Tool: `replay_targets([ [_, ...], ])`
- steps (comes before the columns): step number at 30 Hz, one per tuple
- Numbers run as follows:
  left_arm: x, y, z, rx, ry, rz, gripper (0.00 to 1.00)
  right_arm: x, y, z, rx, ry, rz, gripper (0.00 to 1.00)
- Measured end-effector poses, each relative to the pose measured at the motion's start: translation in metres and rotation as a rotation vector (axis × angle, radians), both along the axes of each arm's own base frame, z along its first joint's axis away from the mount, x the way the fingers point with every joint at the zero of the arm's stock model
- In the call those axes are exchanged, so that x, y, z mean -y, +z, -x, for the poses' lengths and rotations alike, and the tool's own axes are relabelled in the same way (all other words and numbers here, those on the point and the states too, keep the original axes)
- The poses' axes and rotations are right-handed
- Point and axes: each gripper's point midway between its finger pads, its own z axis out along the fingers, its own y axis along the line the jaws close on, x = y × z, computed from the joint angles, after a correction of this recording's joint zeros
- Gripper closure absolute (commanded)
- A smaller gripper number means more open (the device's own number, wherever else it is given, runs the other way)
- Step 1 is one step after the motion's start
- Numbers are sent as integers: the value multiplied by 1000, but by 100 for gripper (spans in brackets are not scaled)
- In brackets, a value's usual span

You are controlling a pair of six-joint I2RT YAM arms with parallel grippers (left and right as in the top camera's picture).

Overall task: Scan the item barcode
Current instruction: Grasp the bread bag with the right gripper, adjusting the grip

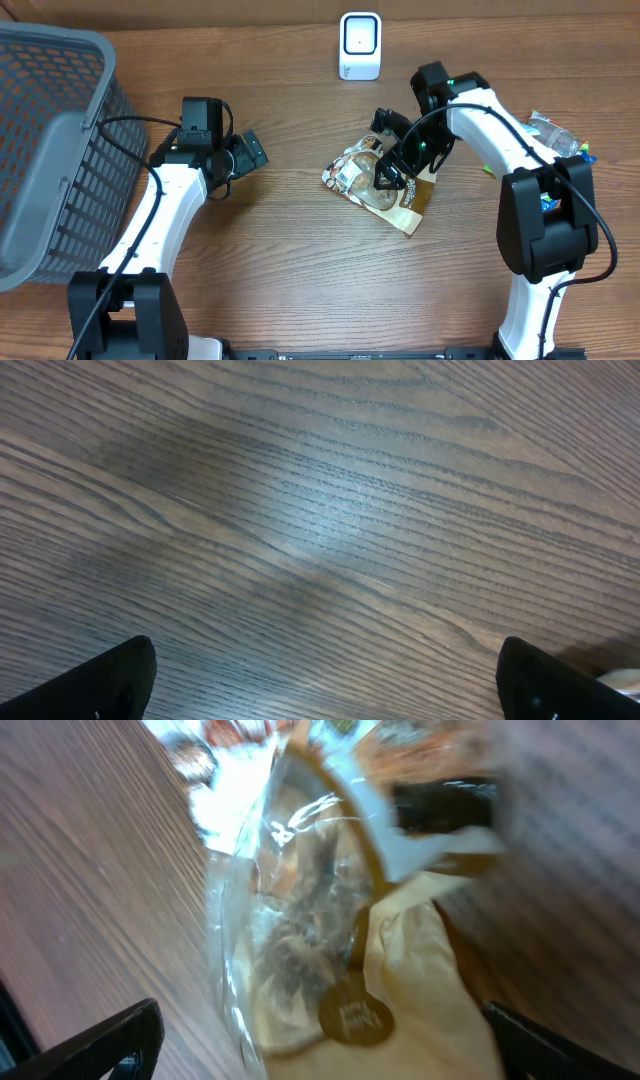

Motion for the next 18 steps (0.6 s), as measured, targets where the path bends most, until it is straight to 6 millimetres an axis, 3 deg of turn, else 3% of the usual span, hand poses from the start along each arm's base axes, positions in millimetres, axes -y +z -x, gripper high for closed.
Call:
replay_targets([
  [4,0,0,0,0,0,0,0,4,-16,13,-33,5,9,1],
  [5,0,0,0,0,0,0,0,4,-19,15,-40,5,11,6],
  [7,0,0,0,0,0,0,0,5,-26,17,-41,1,11,25],
  [9,0,0,0,0,0,0,0,5,-32,18,-46,-22,13,56],
  [11,0,0,0,0,0,0,0,3,-36,22,-68,-54,1,78],
  [13,0,0,0,0,0,0,0,0,-32,23,-85,-83,-19,96],
  [18,0,0,0,0,0,0,0,-2,-28,18,-92,-149,-33,96],
])
